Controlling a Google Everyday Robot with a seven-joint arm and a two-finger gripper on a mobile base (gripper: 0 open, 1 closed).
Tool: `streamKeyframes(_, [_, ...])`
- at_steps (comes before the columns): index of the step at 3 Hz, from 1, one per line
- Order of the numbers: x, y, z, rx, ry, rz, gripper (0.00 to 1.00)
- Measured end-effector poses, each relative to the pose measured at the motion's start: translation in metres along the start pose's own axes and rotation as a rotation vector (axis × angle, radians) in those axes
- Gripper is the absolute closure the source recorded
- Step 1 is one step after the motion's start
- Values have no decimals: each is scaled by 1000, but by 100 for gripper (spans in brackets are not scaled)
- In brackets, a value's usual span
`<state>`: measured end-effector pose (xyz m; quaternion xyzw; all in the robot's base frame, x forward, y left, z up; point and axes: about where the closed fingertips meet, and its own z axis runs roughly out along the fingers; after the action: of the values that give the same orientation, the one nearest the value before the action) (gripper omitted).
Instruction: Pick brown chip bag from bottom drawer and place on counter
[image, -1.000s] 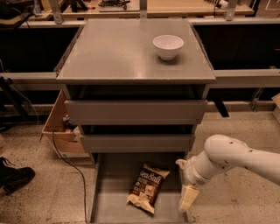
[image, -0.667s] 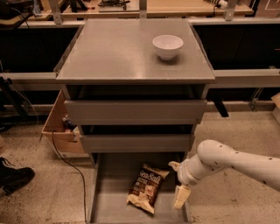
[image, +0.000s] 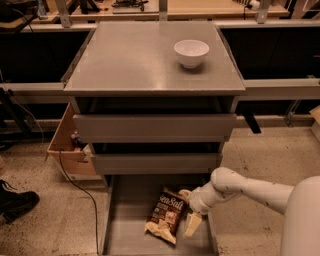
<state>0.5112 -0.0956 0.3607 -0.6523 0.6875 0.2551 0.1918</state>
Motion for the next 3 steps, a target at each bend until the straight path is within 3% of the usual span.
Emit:
streamKeyframes(1, [0, 0, 0, 0, 0, 0, 0])
streamKeyframes(3, [7, -34, 61, 66, -62, -54, 0])
